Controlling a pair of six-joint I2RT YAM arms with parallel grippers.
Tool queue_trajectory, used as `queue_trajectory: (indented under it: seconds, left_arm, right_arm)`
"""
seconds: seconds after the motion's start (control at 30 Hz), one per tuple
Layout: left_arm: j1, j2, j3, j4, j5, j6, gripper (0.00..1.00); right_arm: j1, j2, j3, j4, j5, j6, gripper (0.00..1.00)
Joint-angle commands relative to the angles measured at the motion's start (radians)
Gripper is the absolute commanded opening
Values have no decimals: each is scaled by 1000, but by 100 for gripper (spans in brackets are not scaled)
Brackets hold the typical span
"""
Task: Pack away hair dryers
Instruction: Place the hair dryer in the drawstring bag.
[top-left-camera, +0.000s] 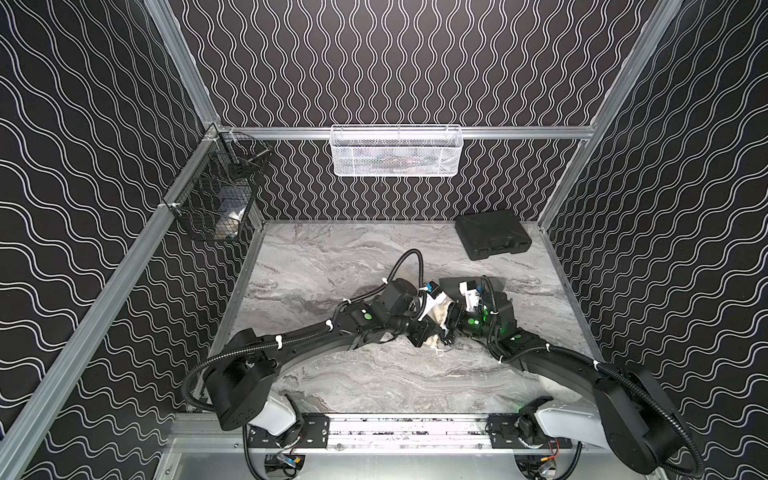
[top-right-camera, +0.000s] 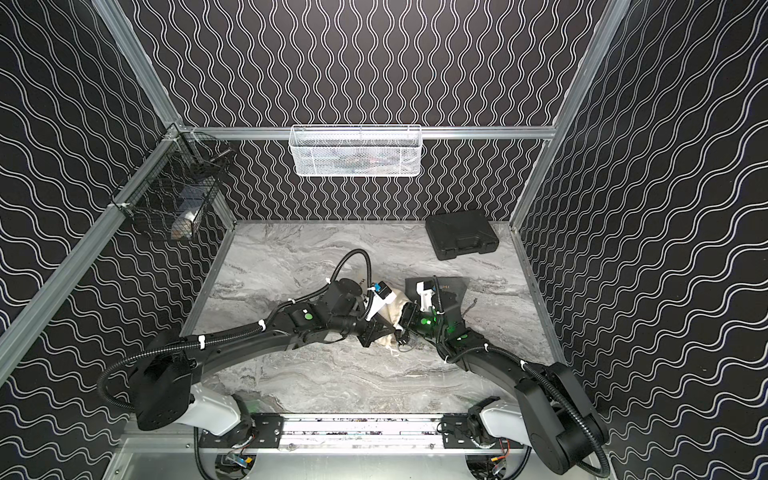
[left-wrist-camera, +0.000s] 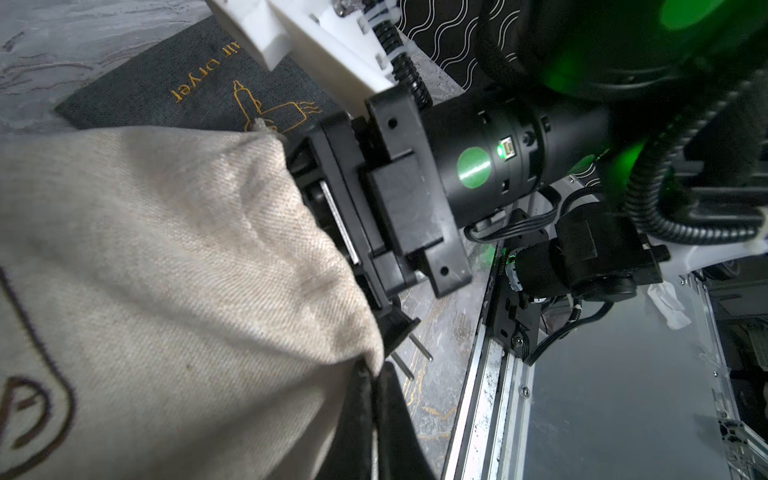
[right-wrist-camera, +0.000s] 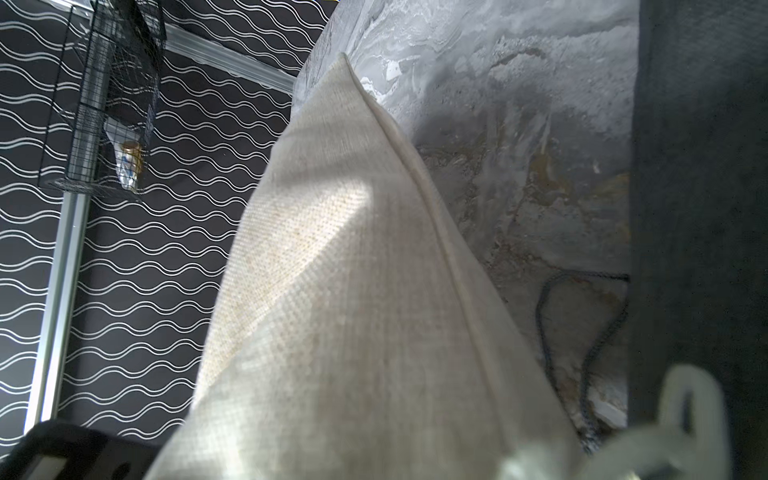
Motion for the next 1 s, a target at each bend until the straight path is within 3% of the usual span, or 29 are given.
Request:
queue_trajectory:
  seconds: [0.0,0.63,0.8,0.97]
  left_arm:
    - [-1,14,8,34,38,-11,0]
    - [1,17,-10,106,48,-80,0]
    - [33,-14,25,37,12,-28,0]
    - [62,-18,69,-34,28,24,0]
  right_arm:
    - [0,12,5,140,-3,39,4]
    - [0,43,24,234,-194,-36,4]
    - [0,9,24,175,-244,-84,3]
    - [0,-36,-16,179,-215,-56,3]
